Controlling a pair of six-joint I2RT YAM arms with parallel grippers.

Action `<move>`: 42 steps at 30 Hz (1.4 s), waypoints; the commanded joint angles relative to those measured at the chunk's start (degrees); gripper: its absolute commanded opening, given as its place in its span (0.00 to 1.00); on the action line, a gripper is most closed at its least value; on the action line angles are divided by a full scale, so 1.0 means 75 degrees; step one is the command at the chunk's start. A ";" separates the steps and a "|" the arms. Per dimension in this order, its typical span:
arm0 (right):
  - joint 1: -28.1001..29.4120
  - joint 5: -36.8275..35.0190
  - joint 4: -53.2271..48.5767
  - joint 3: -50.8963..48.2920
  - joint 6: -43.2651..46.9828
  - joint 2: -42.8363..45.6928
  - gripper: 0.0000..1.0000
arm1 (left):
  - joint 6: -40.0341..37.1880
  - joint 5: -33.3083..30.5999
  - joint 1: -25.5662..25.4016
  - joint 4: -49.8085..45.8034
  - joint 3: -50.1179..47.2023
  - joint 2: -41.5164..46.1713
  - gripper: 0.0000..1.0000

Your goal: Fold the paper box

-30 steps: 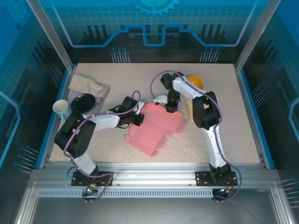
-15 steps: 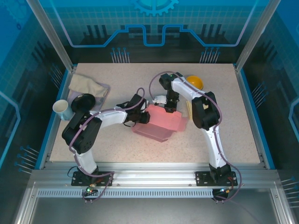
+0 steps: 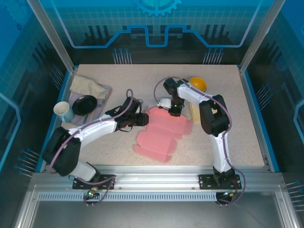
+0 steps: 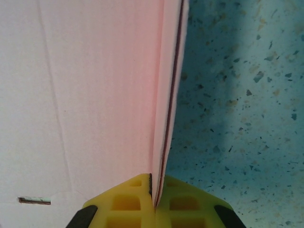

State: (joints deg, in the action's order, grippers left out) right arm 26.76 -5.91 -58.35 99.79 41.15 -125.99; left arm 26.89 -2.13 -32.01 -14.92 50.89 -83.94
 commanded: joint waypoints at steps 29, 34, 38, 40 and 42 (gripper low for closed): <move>0.0252 -0.0220 0.0162 -0.0349 -0.0608 0.0054 0.00 | 0.1110 -0.0052 -0.0866 0.0422 0.0347 -0.1706 0.23; 0.0276 -0.0175 0.0123 -0.0350 -0.0634 0.0036 0.00 | 0.1235 0.0009 -0.1014 0.0487 0.0581 -0.1982 0.22; 0.0275 -0.0183 0.0140 -0.0391 -0.0620 0.0036 0.00 | 0.1328 0.0037 -0.1109 0.0517 0.0714 -0.2118 0.22; 0.0275 -0.0181 0.0139 -0.0399 -0.0617 0.0019 0.00 | 0.1412 0.0067 -0.1139 0.0566 0.0716 -0.2151 0.22; 0.0274 -0.0190 0.0148 -0.0414 -0.0621 0.0019 0.00 | 0.1496 0.0091 -0.1176 0.0584 0.0714 -0.2220 0.22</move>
State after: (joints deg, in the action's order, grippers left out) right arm 27.73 -7.73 -56.42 98.45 37.43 -125.27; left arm 36.16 -3.11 -40.10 -11.25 55.02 -99.61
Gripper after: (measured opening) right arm 0.043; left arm 0.217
